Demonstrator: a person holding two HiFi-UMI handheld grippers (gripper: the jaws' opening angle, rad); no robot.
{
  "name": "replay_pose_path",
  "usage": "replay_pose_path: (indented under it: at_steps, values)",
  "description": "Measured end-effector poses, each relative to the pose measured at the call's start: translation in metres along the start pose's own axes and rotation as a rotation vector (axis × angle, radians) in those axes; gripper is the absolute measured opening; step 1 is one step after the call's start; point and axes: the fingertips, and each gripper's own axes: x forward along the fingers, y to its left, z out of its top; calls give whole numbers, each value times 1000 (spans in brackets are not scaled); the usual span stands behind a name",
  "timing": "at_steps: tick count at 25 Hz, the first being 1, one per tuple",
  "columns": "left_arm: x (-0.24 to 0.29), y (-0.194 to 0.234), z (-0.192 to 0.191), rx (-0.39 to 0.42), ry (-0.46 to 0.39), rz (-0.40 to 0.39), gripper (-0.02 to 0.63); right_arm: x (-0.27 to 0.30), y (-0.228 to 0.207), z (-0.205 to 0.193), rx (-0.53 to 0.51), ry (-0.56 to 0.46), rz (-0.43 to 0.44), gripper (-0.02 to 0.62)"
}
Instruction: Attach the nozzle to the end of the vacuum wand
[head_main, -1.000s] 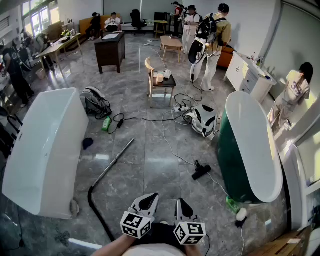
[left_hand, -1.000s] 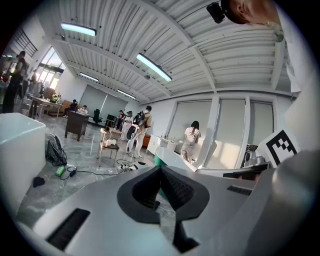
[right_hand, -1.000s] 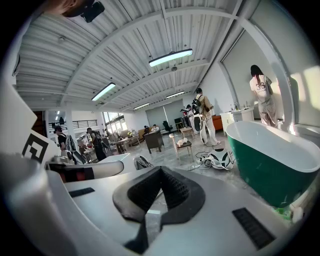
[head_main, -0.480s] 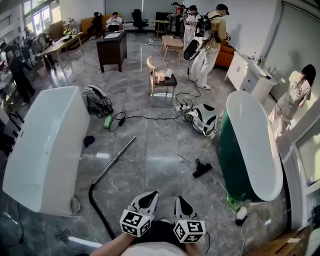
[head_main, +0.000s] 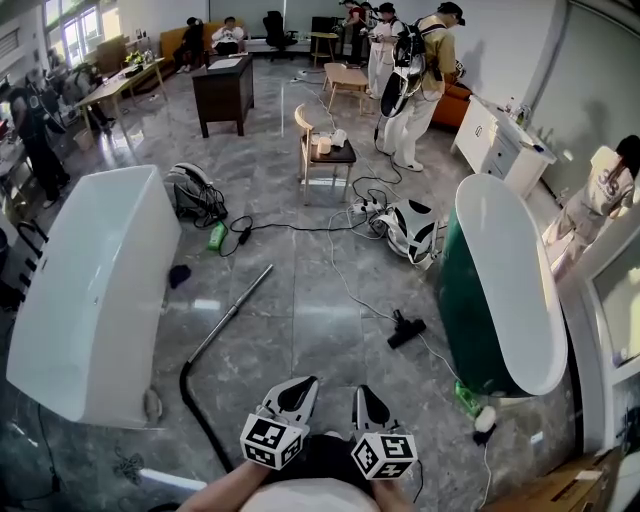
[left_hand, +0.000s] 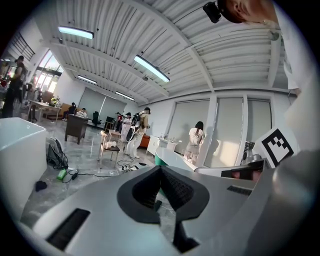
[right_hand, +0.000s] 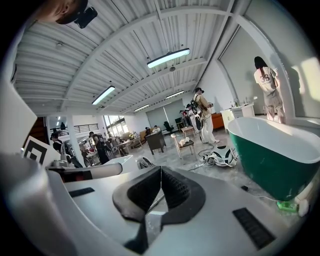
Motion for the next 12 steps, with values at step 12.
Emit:
replay_pose_path:
  at_steps: [12]
  values:
    - [-23, 36, -9, 21, 20, -42, 9, 17, 44, -28, 8, -2, 8, 15]
